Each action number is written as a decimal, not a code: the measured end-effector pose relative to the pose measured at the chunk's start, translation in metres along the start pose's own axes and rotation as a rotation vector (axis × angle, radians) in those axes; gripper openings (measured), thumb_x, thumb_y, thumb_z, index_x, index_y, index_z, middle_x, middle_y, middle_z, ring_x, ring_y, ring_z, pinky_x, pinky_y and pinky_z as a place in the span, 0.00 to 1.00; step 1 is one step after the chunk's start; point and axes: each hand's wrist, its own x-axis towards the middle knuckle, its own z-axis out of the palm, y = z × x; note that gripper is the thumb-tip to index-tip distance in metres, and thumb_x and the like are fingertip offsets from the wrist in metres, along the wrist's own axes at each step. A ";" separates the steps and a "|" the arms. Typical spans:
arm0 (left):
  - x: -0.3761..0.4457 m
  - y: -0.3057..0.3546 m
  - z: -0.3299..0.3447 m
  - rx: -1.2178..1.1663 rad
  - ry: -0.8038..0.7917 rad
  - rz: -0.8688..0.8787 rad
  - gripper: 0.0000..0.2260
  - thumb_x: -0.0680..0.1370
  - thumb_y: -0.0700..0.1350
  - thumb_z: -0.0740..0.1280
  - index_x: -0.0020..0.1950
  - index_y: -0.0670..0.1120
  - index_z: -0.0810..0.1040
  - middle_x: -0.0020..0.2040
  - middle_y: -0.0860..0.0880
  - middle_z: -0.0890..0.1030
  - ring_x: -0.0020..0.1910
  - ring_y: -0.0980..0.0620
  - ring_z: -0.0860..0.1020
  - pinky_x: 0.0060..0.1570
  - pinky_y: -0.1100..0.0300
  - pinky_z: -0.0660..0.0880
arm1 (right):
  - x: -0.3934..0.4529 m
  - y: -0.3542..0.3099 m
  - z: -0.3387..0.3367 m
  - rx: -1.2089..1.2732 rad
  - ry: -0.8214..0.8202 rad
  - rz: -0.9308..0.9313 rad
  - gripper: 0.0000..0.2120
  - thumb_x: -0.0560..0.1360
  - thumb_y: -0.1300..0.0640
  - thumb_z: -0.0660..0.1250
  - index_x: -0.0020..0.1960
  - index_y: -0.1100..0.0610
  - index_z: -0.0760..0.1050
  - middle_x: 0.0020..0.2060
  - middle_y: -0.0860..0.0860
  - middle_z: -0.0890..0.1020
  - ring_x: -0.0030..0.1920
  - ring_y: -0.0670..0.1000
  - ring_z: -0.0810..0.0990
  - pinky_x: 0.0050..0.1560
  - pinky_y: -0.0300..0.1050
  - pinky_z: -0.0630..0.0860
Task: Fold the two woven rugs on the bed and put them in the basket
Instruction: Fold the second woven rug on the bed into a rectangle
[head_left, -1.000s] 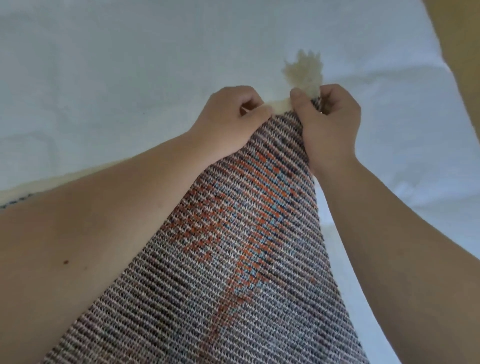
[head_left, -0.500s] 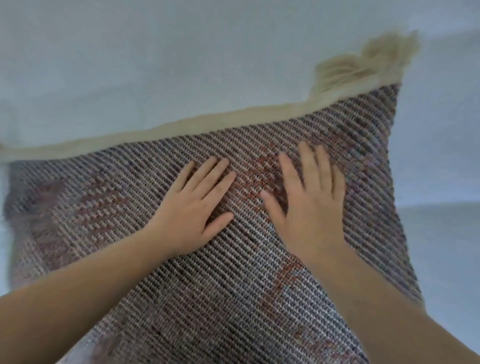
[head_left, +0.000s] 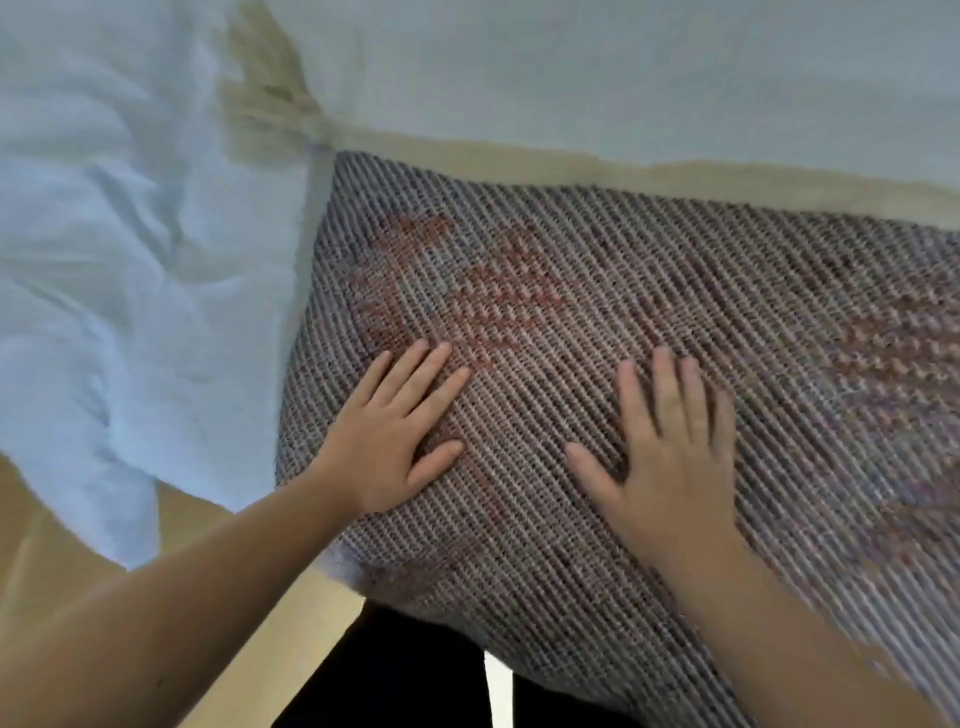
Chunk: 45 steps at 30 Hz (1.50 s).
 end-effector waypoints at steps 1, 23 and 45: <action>-0.013 -0.013 0.005 -0.011 0.010 -0.020 0.31 0.82 0.63 0.50 0.81 0.48 0.55 0.81 0.45 0.54 0.81 0.45 0.50 0.78 0.45 0.47 | -0.005 -0.037 0.017 -0.014 -0.024 -0.082 0.40 0.78 0.30 0.47 0.80 0.55 0.56 0.79 0.58 0.56 0.79 0.60 0.53 0.76 0.62 0.46; -0.055 -0.110 0.030 -0.266 0.200 0.087 0.26 0.81 0.54 0.55 0.77 0.45 0.66 0.78 0.43 0.63 0.78 0.44 0.59 0.75 0.40 0.56 | 0.059 -0.208 0.036 -0.120 -0.063 -0.185 0.33 0.81 0.36 0.51 0.80 0.51 0.55 0.80 0.52 0.52 0.80 0.54 0.47 0.78 0.57 0.44; 0.221 -0.011 -0.074 -0.070 0.501 0.065 0.13 0.80 0.47 0.59 0.55 0.39 0.75 0.55 0.37 0.78 0.52 0.36 0.75 0.52 0.43 0.68 | 0.147 0.119 -0.065 -0.054 0.282 0.311 0.21 0.83 0.45 0.56 0.72 0.54 0.70 0.73 0.54 0.68 0.75 0.56 0.61 0.75 0.50 0.48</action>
